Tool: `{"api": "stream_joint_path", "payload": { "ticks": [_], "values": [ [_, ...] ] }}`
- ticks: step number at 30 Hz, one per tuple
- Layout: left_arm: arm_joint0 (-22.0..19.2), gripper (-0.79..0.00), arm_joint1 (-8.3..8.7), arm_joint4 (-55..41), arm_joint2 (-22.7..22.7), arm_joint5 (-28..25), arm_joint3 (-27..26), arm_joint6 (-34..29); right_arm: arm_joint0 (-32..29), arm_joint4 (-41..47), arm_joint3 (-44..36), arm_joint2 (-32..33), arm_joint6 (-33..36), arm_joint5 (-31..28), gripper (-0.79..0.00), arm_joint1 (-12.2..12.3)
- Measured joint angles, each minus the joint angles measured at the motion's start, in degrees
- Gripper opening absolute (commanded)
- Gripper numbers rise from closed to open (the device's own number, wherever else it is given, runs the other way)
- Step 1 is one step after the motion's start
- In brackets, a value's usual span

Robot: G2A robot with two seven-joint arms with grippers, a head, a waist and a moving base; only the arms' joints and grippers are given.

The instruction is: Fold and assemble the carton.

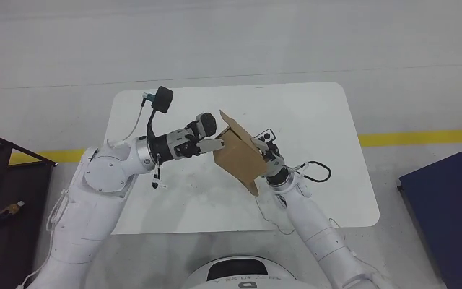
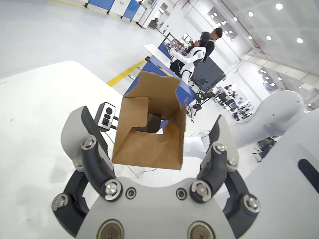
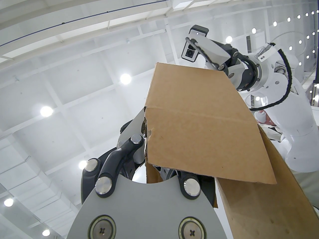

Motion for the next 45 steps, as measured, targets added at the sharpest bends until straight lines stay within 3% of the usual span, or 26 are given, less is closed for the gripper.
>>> {"api": "stream_joint_path", "payload": {
  "ticks": [16, 24, 35, 42, 44, 45],
  "values": [
    [-2.9, -0.018, -0.35, 7.8, 3.3, 3.0, 2.1, 2.3, 0.0, 0.0, 0.0, 0.0, 0.0, 0.0, -0.785, 0.0],
    [-3.6, -0.105, -0.15, 9.5, 4.2, 4.0, 1.0, -0.5, 0.0, 0.0, 0.0, 0.0, 0.0, 0.0, -0.785, 0.0],
    [-4.2, -0.142, -0.06, 11.2, 5.4, 4.5, 1.0, -1.5, 0.0, 0.0, 0.0, 0.0, 0.0, 0.0, -0.785, 0.0],
    [-4.1, -0.099, 0.05, 7.0, 4.3, 2.8, 1.7, -0.2, 0.0, 0.0, 0.0, 0.0, 0.0, 0.0, -0.785, 0.0],
    [-3.8, -0.132, 0.15, 5.8, 3.7, 2.3, 1.6, -0.1, 0.0, 0.0, 0.0, 0.0, 0.0, 0.0, -0.785, 0.0],
    [-3.7, -0.194, 0.25, 5.4, 3.3, 2.2, 1.5, -0.4, 0.0, 0.0, 0.0, 0.0, 0.0, 0.0, -0.785, 0.0]
  ]
}}
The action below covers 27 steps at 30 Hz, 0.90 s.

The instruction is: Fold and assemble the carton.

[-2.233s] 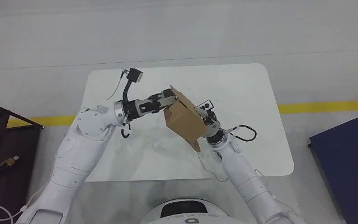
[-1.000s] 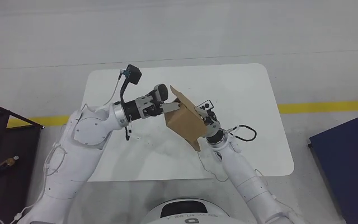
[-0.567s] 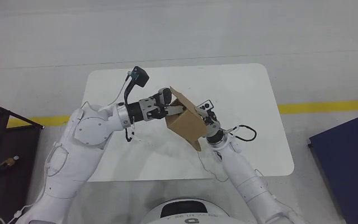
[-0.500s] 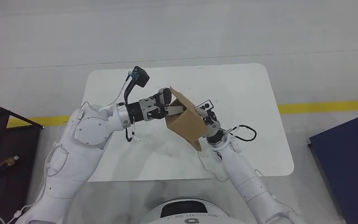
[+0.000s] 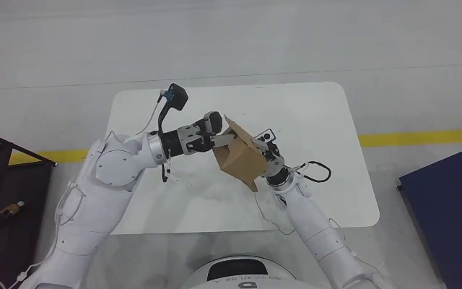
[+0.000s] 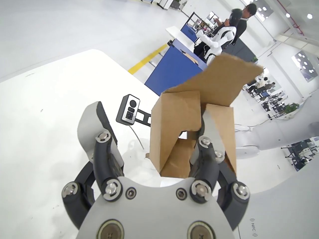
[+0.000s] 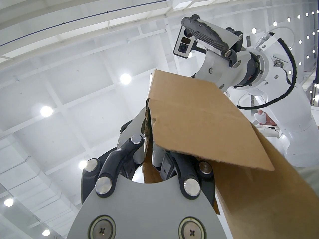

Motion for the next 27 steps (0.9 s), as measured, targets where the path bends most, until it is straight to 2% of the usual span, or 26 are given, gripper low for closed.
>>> {"api": "stream_joint_path", "payload": {
  "ticks": [4, 10, 20, 21, 25, 27],
  "values": [
    [0.9, -0.191, 0.36, -1.0, -1.5, -0.2, -0.7, -0.9, 0.0, 0.0, 0.0, 0.0, 0.0, 0.0, -0.785, 0.0],
    [2.7, -0.123, 0.92, -3.7, -3.7, -0.9, -2.3, -2.5, 0.0, 0.0, 0.0, 0.0, 0.0, 0.0, -0.785, 0.0],
    [3.7, -0.148, 1.64, -9.8, -8.5, -1.4, -4.1, -2.3, -0.7, 0.8, -1.2, 0.4, -1.7, 0.7, -0.785, 0.0],
    [4.0, -0.151, 1.68, -11.5, -9.1, -1.7, -4.5, -1.9, -0.9, 1.1, -1.3, 0.7, -1.8, 0.8, -0.785, 0.1],
    [5.3, -0.074, 1.51, -22.7, -8.9, -2.5, -5.0, -1.4, -1.3, 1.7, -0.8, 1.6, -1.3, 1.0, -0.785, 0.2],
    [5.0, -0.099, 1.4, -28.4, -7.9, -1.6, -4.5, -2.6, -1.4, 1.8, -0.5, 2.1, -0.8, 1.1, -0.785, 0.3]
  ]
}}
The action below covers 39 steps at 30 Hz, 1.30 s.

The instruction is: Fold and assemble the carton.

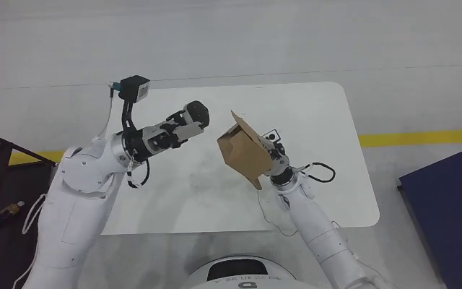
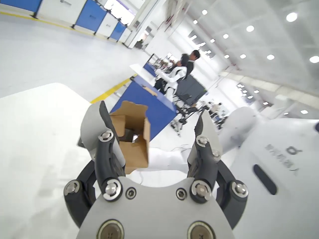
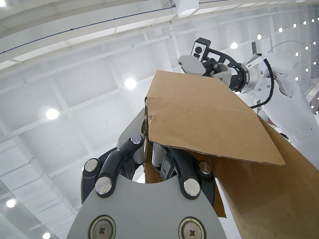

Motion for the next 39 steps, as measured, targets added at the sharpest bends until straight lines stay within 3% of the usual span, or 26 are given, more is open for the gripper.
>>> {"api": "stream_joint_path", "payload": {
  "ticks": [5, 7, 8, 12, 15, 23, 28, 34, 39],
  "values": [
    [-3.2, -0.166, -0.53, -5.2, 3.9, 5.0, 0.9, -1.8, -0.3, -0.4, 0.4, 0.7, 1.0, -0.2, -0.785, 0.2],
    [-4.7, -0.105, -1.05, -10.5, 6.4, 8.3, 2.2, -1.6, -0.4, -1.0, 0.6, 0.9, 1.4, -0.6, -0.785, 0.2],
    [-5.5, 0.0, -1.31, -13.7, 7.3, 9.9, 3.0, -1.5, -0.4, -1.2, 0.7, 0.9, 1.4, -0.8, -0.785, 0.2],
    [-8.9, 0.0, -2.14, -24.6, 9.5, 15.9, 6.7, -1.6, -0.5, -1.5, 0.9, 0.9, 1.6, -1.7, -0.785, 0.2],
    [-10.6, 0.0, -2.04, -22.4, 9.9, 17.4, 7.3, -3.8, -0.6, -1.2, 0.9, 1.2, 1.5, -2.6, -0.785, 0.2],
    [-10.3, 0.0, -2.04, -20.7, 9.8, 17.3, 7.2, -3.3, -0.6, -1.3, 0.9, 1.2, 1.5, -2.6, -0.785, 0.2],
    [-7.1, 0.0, -2.2, -30.5, 7.5, 19.2, 6.2, -1.9, -1.1, -1.6, -0.4, 1.3, -0.8, -2.0, -0.785, 0.3],
    [-3.6, 0.0, -1.78, -35.7, 7.2, 31.0, 5.1, -2.7, -1.1, -3.3, -0.6, 1.2, -2.5, -3.0, -0.785, 0.3],
    [-2.7, 0.0, -1.66, -34.0, 7.4, 35.6, 3.4, -1.4, -0.9, -4.0, -0.5, 1.0, -3.0, -3.6, -0.785, 0.3]
  ]
}}
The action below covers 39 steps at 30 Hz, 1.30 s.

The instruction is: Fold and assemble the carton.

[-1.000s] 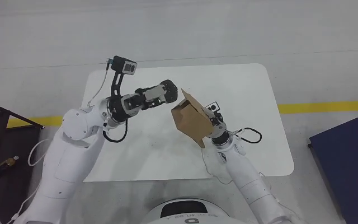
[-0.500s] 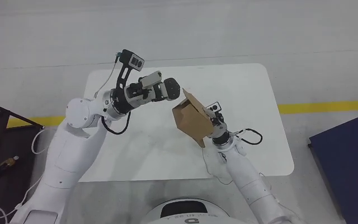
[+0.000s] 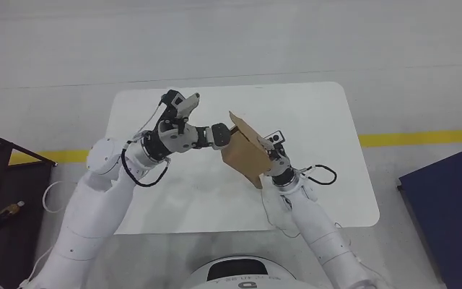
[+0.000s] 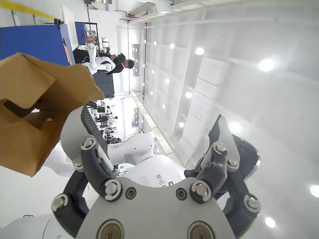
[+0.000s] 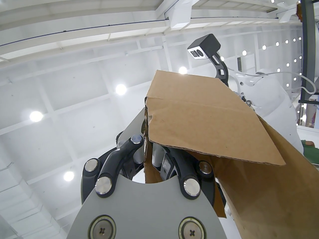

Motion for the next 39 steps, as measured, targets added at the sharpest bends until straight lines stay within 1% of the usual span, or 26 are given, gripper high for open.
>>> {"api": "stream_joint_path", "payload": {
  "ticks": [5, 10, 24, 25, 27, 28, 31, 34, 36, 39],
  "values": [
    [-0.9, 0.0, -0.35, 0.5, 1.3, 0.2, 0.5, 0.6, -0.2, -0.8, -0.3, -0.2, 0.1, -0.3, -0.785, 0.0],
    [-2.3, 0.0, -0.69, 2.3, 2.3, 0.2, 2.3, 2.4, -0.7, -1.4, -1.0, -0.2, 0.3, -0.3, -0.785, 0.1],
    [-3.8, 0.0, -1.32, 3.9, 4.7, 3.2, 3.7, 2.9, -2.1, -1.9, -2.6, 0.1, 0.6, -0.3, -0.785, 0.4],
    [-3.7, -0.015, -1.3, 4.4, 4.7, 3.5, 3.6, 2.8, -2.1, -1.8, -2.6, 0.2, 0.6, -0.3, -0.785, 0.4],
    [-3.5, -0.126, -1.28, 4.5, 4.6, 3.8, 3.5, 2.6, -2.1, -1.8, -2.6, 0.2, 0.7, -0.4, -0.785, 0.4],
    [-3.4, -0.219, -1.27, 4.5, 4.5, 3.9, 3.5, 2.6, -2.1, -1.7, -2.7, 0.2, 0.7, -0.3, -0.785, 0.4],
    [-3.3, -0.369, -1.22, 5.0, 3.9, 4.2, 3.2, 2.9, -2.0, -1.5, -2.8, 0.3, 0.9, -0.8, -0.785, 0.4],
    [-3.1, -0.449, -1.19, 5.3, 3.7, 4.9, 3.0, 3.1, -1.9, -1.3, -2.7, 0.2, 1.0, -1.3, -0.785, 0.4],
    [-3.1, -0.471, -1.18, 5.5, 3.6, 5.5, 2.9, 3.1, -1.7, -1.3, -2.5, 0.0, 1.0, -1.5, -0.785, 0.3],
    [-3.3, -0.483, -1.2, 5.5, 3.6, 6.2, 3.0, 2.8, -1.5, -1.3, -2.3, -0.1, 1.0, -1.6, -0.785, 0.3]
  ]
}}
